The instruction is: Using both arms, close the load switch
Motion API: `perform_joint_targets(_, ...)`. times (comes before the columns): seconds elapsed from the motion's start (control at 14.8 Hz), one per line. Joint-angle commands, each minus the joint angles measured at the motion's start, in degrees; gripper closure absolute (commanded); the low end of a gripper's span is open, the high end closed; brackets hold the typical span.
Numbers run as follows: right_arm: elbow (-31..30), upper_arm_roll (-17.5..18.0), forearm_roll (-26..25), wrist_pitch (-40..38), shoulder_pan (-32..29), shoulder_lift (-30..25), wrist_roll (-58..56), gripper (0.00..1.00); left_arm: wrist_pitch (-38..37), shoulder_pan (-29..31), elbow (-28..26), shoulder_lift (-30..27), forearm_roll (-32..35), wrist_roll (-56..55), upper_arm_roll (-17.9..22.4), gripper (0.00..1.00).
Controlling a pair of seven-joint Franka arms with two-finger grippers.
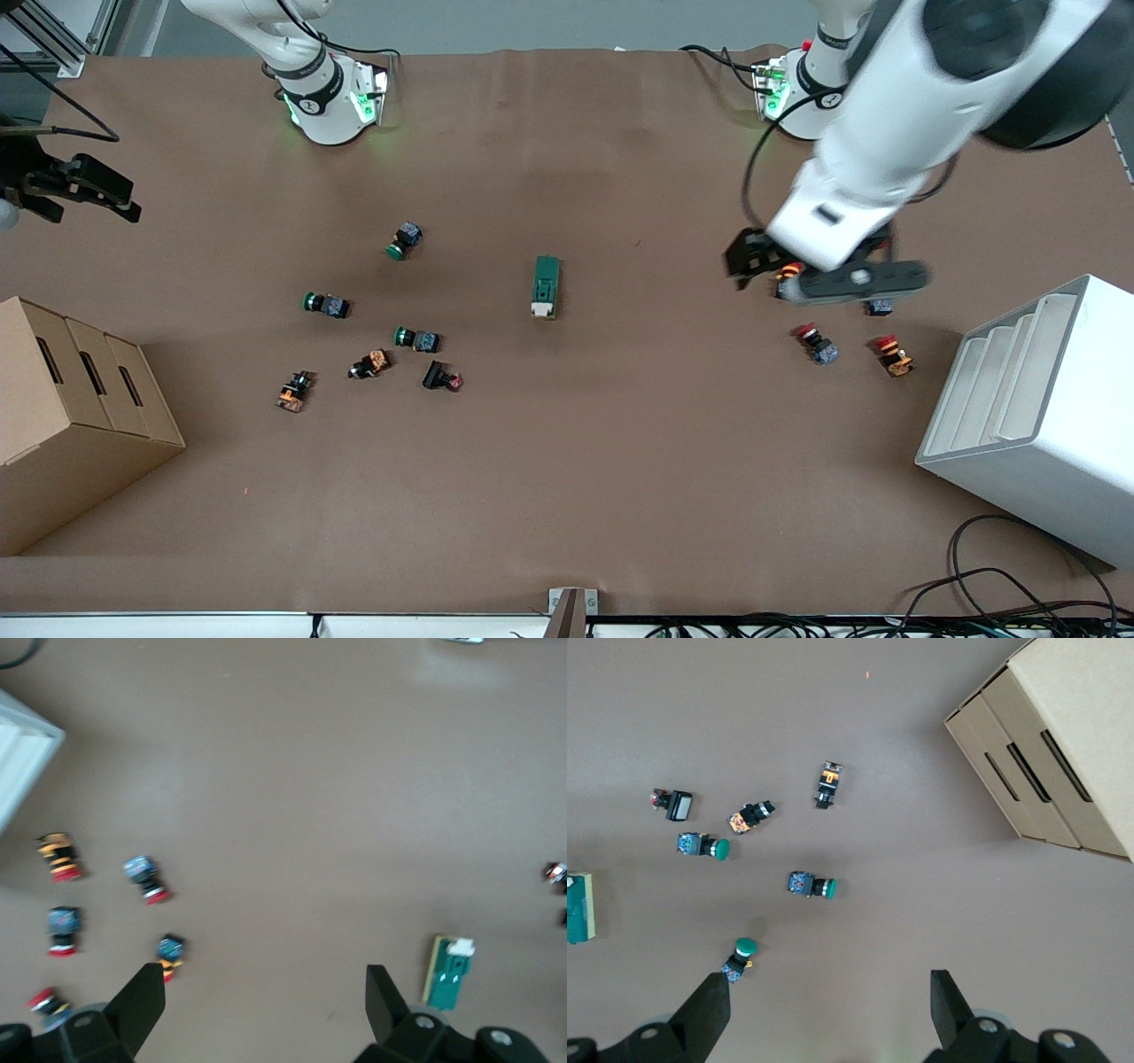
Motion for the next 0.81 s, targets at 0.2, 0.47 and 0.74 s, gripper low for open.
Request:
perform_joint_targets(0.2, -0.13, 0.96, 0.51, 0.37, -1.27, -1.07, -0.44, 0.0, -3.3, 1.39, -3.43, -6.86, -2.24, 10.73, 5.46, 0.0)
perform_joint_targets(0.47, 4.52, 1.05, 0.6, -3.3, -1.62, 0.15, -0.44, 0.0, -6.99, 2.52, -3.7, -9.06, -3.56, 19.87, 7.75, 0.0)
perform_joint_targets(0.74, 6.64, 1.13, -2.55, -5.6, -1.37, 1.91, -0.09, 0.0, -7.0, 4.11, -7.21, -11.97, -2.95, 24.02, 7.84, 0.0)
